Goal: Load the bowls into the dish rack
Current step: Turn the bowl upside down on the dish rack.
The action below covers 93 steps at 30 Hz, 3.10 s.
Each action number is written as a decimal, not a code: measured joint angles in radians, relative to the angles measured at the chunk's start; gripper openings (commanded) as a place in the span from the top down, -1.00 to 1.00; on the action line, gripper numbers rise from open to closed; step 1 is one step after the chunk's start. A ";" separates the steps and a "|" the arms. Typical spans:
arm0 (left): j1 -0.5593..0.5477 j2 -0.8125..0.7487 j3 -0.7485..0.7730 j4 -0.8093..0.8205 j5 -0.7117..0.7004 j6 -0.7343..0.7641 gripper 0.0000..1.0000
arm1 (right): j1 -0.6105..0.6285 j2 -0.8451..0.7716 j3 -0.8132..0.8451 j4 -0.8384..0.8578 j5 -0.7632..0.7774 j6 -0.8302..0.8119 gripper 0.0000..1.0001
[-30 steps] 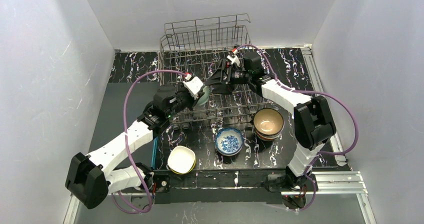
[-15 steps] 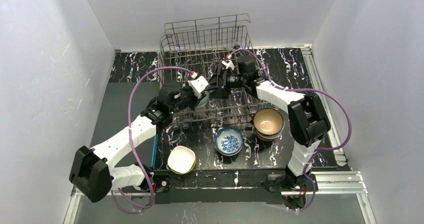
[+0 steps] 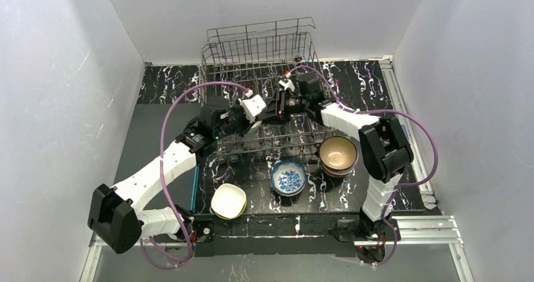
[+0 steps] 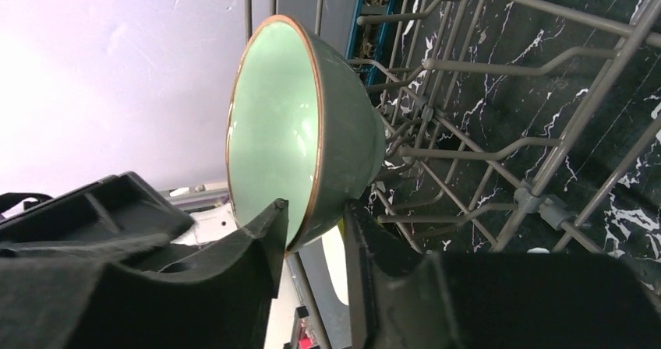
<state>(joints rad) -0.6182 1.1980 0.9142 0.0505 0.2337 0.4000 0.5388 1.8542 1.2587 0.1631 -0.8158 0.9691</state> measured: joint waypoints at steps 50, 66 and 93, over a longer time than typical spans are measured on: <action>0.088 0.388 0.497 -0.457 -0.245 -0.482 -0.54 | -0.002 -0.186 0.186 -0.507 0.578 -0.533 0.97; 0.113 0.415 0.512 -0.482 -0.193 -0.534 1.00 | -0.011 -0.215 0.199 -0.488 0.528 -0.512 -0.89; 0.246 0.178 0.229 -0.077 0.254 -0.672 1.00 | -0.099 -0.284 -0.083 0.132 0.050 -0.190 -0.97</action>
<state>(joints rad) -0.3721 1.3762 1.1427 -0.0265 0.4873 -0.2718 0.4397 1.5700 1.1759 0.2955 -0.7658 0.7795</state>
